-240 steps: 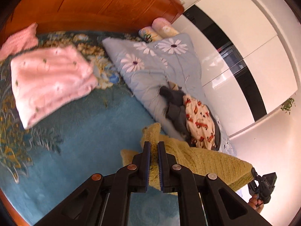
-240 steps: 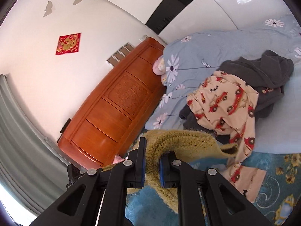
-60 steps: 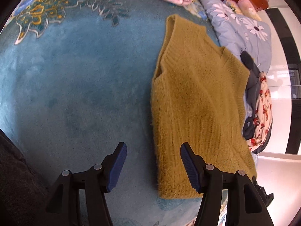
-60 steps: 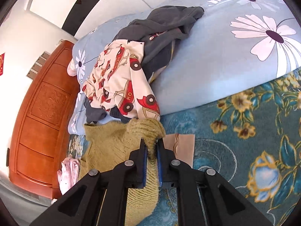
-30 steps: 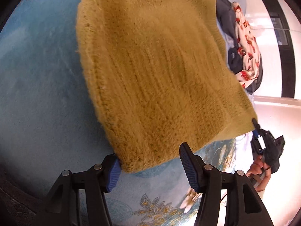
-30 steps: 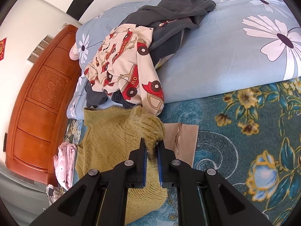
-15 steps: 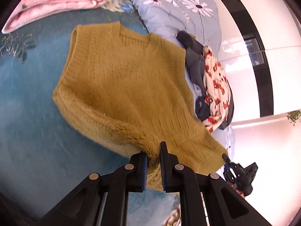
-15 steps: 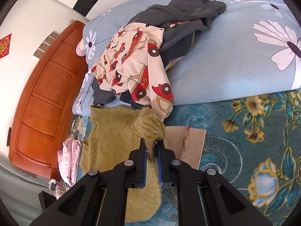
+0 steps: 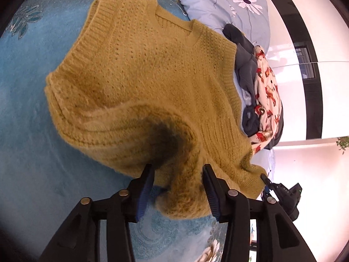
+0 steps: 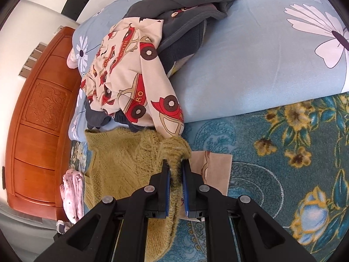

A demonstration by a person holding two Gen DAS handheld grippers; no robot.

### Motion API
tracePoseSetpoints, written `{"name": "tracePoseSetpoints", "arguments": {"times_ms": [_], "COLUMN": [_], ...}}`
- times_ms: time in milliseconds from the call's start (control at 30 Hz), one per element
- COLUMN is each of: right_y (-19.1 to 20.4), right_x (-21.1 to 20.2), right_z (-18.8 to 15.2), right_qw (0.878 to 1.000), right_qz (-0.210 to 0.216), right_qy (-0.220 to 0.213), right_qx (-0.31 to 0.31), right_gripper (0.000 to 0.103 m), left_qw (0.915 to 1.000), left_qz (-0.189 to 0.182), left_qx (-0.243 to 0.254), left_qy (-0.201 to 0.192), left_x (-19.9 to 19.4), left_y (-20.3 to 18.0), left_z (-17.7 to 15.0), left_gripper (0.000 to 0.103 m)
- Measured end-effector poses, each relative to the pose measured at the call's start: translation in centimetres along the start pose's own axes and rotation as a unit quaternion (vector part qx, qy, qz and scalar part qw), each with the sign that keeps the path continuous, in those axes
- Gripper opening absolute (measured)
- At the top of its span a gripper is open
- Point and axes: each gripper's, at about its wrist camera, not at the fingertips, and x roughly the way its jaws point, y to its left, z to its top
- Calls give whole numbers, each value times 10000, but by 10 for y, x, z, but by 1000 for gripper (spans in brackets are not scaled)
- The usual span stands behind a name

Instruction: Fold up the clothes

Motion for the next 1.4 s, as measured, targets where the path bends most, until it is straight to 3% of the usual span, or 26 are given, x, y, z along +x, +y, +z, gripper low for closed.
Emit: {"name": "tracePoseSetpoints", "arguments": {"times_ms": [67,133,300,333,400,467,567,700,933,1033,1167,1267,1400], "right_y": [-1,-1,-1,0,3,6,11,16,-6,-19,-31,-40,-42], "right_x": [1,3,4,4,2,-1,-8,-28,-29,-23,-22,-31,-46], "right_z": [0,-1,-5,-6,-7,-9,-10,-12,-24,-33,-36,-32,-26], "right_qw": [10000,10000,9999,10000,10000,10000,10000,9995,9967,9958,9957,9924,9860], "right_qz": [-18,-36,-57,-55,-48,-40,-13,-4,-652,-794,-853,-1221,-1628], "right_qy": [5,8,36,38,39,30,6,-167,19,138,182,41,-220], "right_qx": [8,7,74,70,31,-14,-55,-261,-477,-435,-297,-171,-276], "right_gripper": [10,10,10,10,10,10,10,10,10,10,14,20,27], "left_qw": [9999,9994,9902,9885,9851,9861,9882,9852,9745,9746,9757,9796,9853], "left_qz": [-12,-3,500,621,835,844,696,203,838,929,1051,1048,1032], "left_qx": [127,286,1207,1258,1329,1160,682,-124,-32,-114,-61,-1,145], "left_qy": [109,219,492,565,708,834,1180,1695,2079,2036,1921,1715,1356], "left_x": [5,10,18,19,21,17,5,-7,8,2,-16,-37,-70], "left_y": [-4,-9,-36,-37,-37,-35,-30,-16,-15,-15,-17,-18,-13], "left_z": [-9,-19,-41,-44,-50,-53,-62,-81,-110,-110,-102,-93,-71], "left_gripper": [63,63,59,54,27,20,18,16,16,19,43,59,63]}}
